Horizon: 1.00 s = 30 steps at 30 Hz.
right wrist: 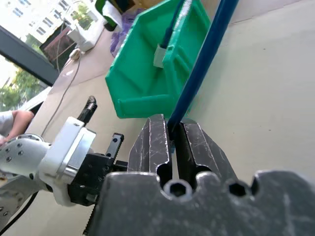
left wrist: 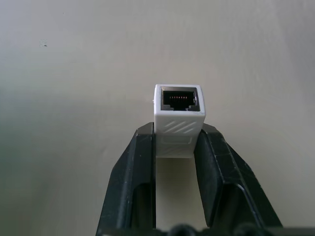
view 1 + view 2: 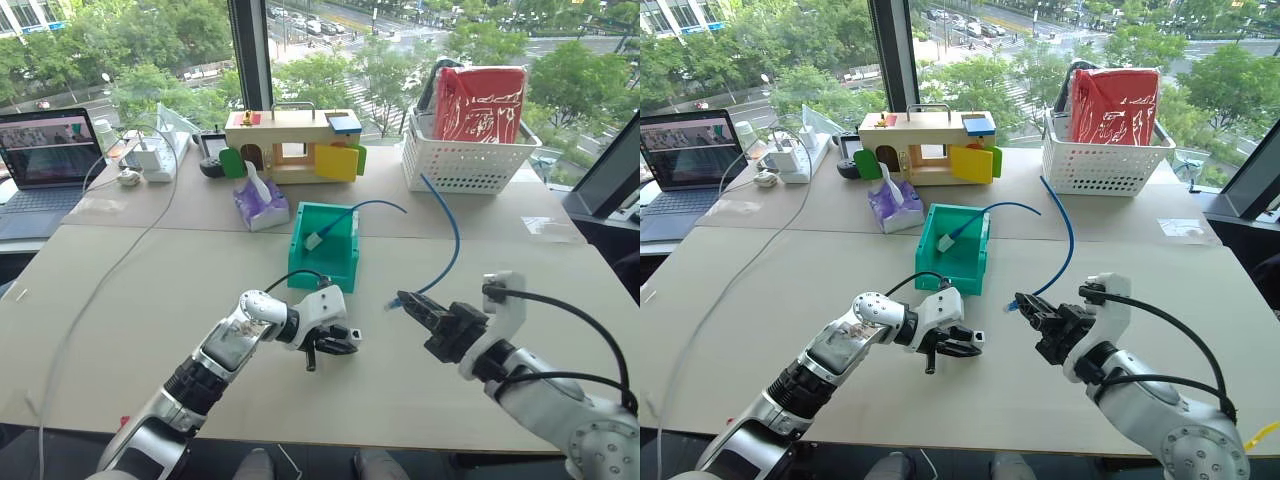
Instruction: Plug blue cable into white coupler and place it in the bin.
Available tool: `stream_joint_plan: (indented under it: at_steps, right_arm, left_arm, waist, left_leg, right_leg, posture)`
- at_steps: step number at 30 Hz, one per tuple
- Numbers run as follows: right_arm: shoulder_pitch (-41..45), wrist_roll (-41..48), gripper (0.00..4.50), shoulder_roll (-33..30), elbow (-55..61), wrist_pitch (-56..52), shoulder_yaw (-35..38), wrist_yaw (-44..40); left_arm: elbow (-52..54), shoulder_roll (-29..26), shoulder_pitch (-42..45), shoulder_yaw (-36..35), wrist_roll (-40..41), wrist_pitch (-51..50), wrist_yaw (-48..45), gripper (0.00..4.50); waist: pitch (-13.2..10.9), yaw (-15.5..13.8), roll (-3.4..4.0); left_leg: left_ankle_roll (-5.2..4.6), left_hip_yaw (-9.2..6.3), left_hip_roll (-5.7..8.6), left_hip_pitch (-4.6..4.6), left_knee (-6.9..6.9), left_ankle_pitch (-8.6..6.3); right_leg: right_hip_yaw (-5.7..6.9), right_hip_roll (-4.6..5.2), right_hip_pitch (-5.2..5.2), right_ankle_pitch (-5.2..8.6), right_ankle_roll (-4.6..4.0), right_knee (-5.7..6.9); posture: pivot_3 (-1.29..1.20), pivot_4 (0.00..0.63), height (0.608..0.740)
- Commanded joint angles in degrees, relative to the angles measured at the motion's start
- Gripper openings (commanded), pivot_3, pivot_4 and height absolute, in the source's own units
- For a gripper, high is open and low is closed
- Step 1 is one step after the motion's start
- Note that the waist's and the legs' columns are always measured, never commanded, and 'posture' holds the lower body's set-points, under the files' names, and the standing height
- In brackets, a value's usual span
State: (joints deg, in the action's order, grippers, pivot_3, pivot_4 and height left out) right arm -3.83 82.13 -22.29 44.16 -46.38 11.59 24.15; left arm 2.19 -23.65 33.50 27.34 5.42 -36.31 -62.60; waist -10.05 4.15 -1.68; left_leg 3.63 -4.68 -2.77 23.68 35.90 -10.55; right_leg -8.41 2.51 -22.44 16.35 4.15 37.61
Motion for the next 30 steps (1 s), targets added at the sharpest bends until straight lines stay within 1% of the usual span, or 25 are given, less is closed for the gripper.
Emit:
stream_joint_plan:
  at_steps: [1,5,9,14,24,30]
  right_arm:
    - [-0.70,-0.99,0.00,1.13,1.59,3.06,-1.89,1.86]
    - [-2.49,-1.29,0.00,3.33,1.34,4.42,-5.22,3.55]
    - [-3.59,-2.01,0.00,4.29,1.06,5.86,-6.43,4.29]
    - [-4.85,-3.88,0.00,3.91,0.46,6.89,-6.88,3.60]
    - [-5.78,-5.27,0.00,2.80,-0.26,6.77,-7.92,3.01]
    - [-5.85,-5.32,0.00,3.23,-0.46,7.14,-8.94,3.11]
  left_arm:
    - [0.41,-1.05,-0.65,2.54,-0.48,-2.17,-0.76,0.62]
    - [0.54,-1.01,-0.30,3.09,-0.84,-1.99,-0.21,0.62]
    - [0.68,-0.90,-0.49,2.92,-0.53,-2.30,0.37,0.62]
    - [1.40,-0.34,-2.03,1.11,0.98,-4.03,2.17,0.62]
    - [1.58,-0.33,-2.16,1.38,1.20,-3.36,3.19,0.62]
    - [1.86,-0.35,-2.57,1.24,1.52,-3.56,3.43,0.62]
  waist:
    - [0.00,-0.05,0.00]
    - [0.00,-0.12,0.00]
    - [0.00,-0.18,0.00]
    - [0.01,-0.18,0.00]
    - [0.01,-0.29,0.00]
    - [0.01,-0.31,0.00]
  left_leg:
    - [0.00,0.00,0.00,-0.01,0.00,0.00]
    - [0.00,0.00,-0.01,-0.03,-0.01,0.00]
    - [0.00,0.00,-0.01,-0.02,-0.01,0.00]
    - [0.00,0.00,-0.01,-0.02,-0.01,0.00]
    - [0.00,0.00,-0.01,-0.02,0.00,0.00]
    - [0.00,0.00,-0.01,-0.02,0.00,0.00]
  right_leg:
    - [0.00,0.00,0.00,0.00,0.00,0.00]
    - [0.01,0.00,0.01,0.01,-0.01,0.00]
    - [0.01,0.00,0.01,0.01,-0.02,-0.02]
    - [0.01,0.01,0.02,0.02,-0.01,-0.02]
    - [0.01,0.01,0.02,0.02,-0.01,-0.02]
    - [0.00,0.01,0.02,0.02,-0.01,-0.03]
  posture:
    - [0.00,0.150,0.740]
    - [0.00,0.150,0.740]
    - [0.00,0.150,0.740]
    - [0.00,0.150,0.740]
    - [0.00,0.150,0.740]
    - [0.00,0.150,0.740]
